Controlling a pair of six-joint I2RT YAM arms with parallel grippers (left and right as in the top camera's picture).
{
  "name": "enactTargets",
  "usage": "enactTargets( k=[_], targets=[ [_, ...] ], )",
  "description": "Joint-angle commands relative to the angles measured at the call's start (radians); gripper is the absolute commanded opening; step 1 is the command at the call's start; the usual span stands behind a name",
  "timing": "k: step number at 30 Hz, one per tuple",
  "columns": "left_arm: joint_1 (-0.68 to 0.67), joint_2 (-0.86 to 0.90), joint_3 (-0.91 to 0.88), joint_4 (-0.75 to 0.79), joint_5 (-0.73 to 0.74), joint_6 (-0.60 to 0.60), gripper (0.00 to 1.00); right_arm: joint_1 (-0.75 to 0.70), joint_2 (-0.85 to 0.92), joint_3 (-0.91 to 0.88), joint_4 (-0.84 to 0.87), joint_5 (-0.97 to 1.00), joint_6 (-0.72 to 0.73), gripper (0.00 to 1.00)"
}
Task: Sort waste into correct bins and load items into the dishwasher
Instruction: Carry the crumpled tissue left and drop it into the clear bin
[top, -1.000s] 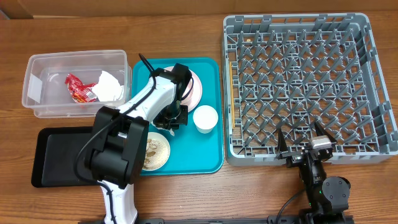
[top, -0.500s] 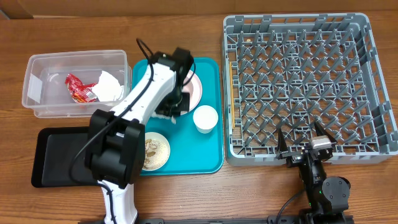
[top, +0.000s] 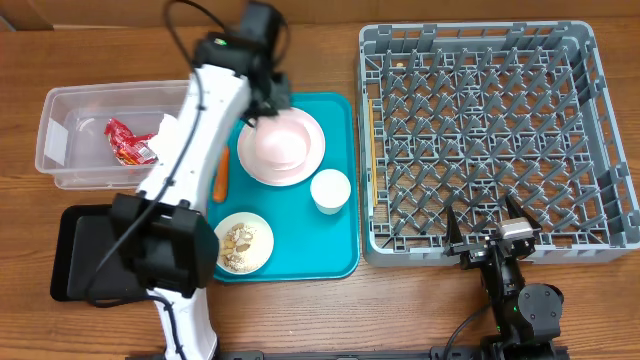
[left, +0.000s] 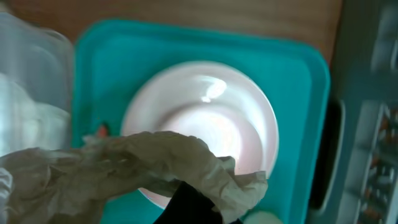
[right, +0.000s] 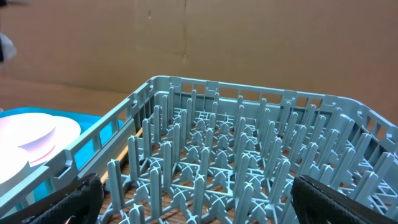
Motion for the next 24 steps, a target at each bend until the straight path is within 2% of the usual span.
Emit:
enactTargets(
  k=[1, 5, 9, 15, 19, 24],
  targets=[
    [0.135, -0.008, 0.047, 0.04, 0.048, -0.05, 0.04, -0.007, -0.011, -0.01, 0.006, 0.005, -0.003, 1.0],
    [0.27, -0.008, 0.044, 0.082, 0.133, -0.077, 0.04, -0.007, -0.011, -0.01, 0.006, 0.005, -0.003, 1.0],
    [0.405, -0.008, 0.033, 0.085, 0.1, -0.086, 0.04, -0.007, -0.011, -0.01, 0.006, 0.005, -0.003, 1.0],
    [0.447, -0.008, -0.01, 0.097, -0.073, -0.115, 0.04, -0.007, -0.011, -0.01, 0.006, 0.005, -0.003, 1.0],
    [0.455, -0.008, -0.056, 0.164, -0.101, -0.156, 0.04, -0.007, -0.011, -0.01, 0.006, 0.005, -0.003, 1.0],
    [0.454, -0.008, -0.142, 0.272, -0.177, -0.159, 0.15, -0.007, -0.011, -0.01, 0.006, 0.005, -0.003, 1.0]
  ],
)
